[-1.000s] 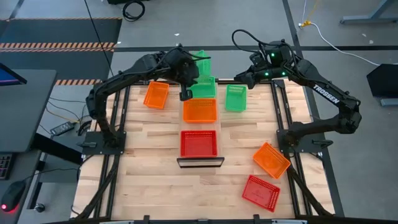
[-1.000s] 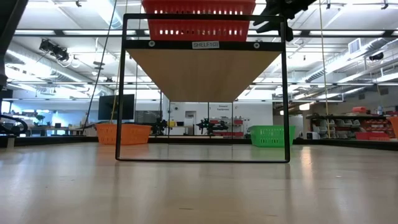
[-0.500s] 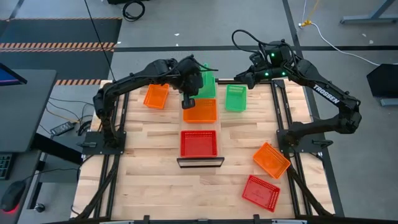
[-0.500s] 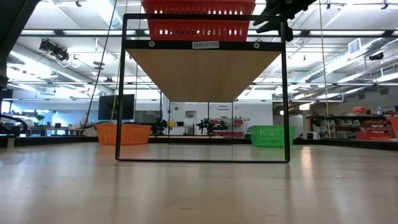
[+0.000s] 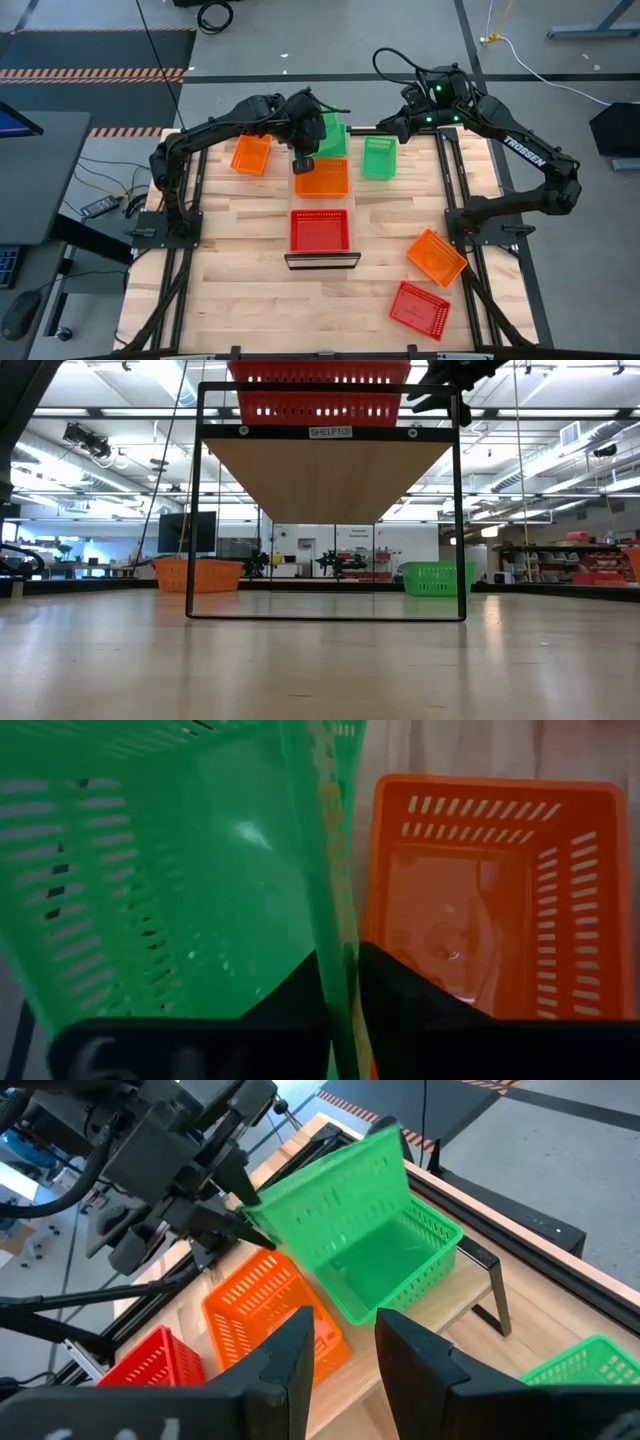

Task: Stack baskets on shelf by color
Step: Stack the bottom green bin on top of the green bin on the shelf

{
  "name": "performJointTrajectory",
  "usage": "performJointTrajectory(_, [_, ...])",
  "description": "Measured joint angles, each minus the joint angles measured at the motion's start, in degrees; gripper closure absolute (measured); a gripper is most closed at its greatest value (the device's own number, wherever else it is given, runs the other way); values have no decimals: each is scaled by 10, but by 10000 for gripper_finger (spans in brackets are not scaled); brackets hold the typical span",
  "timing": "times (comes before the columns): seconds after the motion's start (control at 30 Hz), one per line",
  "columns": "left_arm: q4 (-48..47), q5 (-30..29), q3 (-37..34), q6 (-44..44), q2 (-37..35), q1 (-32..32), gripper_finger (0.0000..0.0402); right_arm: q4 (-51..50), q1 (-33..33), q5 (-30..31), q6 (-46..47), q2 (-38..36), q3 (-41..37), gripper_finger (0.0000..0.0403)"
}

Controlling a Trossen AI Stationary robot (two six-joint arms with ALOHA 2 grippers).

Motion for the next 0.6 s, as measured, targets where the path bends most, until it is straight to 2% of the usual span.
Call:
performJointTrajectory(0.33, [22, -42, 0, 1, 0, 0, 329, 0, 0, -8, 0, 0, 0, 288])
performJointTrajectory(0.6, [26, -42, 0, 29, 0, -1, 386, -3, 0, -11, 0, 0, 0, 288])
